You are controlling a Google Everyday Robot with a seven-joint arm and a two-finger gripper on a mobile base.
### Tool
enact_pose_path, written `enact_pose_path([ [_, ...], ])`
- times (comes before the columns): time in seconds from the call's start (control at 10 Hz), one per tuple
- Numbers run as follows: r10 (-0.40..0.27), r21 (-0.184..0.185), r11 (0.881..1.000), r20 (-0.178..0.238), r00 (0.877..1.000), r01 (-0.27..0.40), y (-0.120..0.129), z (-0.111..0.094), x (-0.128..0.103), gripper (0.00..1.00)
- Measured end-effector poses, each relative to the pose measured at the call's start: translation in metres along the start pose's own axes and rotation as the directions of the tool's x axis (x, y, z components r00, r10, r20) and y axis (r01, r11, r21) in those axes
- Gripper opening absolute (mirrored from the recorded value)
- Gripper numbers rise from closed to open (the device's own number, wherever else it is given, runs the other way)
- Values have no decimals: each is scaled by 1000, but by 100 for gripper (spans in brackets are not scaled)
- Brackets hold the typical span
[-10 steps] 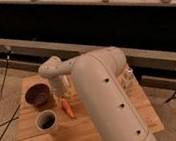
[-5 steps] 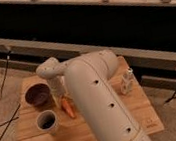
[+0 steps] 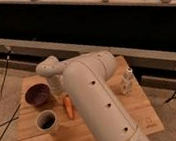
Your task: Place the pepper in the ceramic cup
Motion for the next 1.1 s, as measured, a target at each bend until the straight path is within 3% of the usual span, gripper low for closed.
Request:
enact_pose_path([
  [0.2, 0, -7, 1000, 4, 1000, 0, 3, -4, -1, 0],
  [0.5, 14, -6, 1000, 9, 1000, -14, -1, -12, 0, 0],
  [1.1, 54, 38, 998, 136, 989, -59, -24, -71, 0, 0],
])
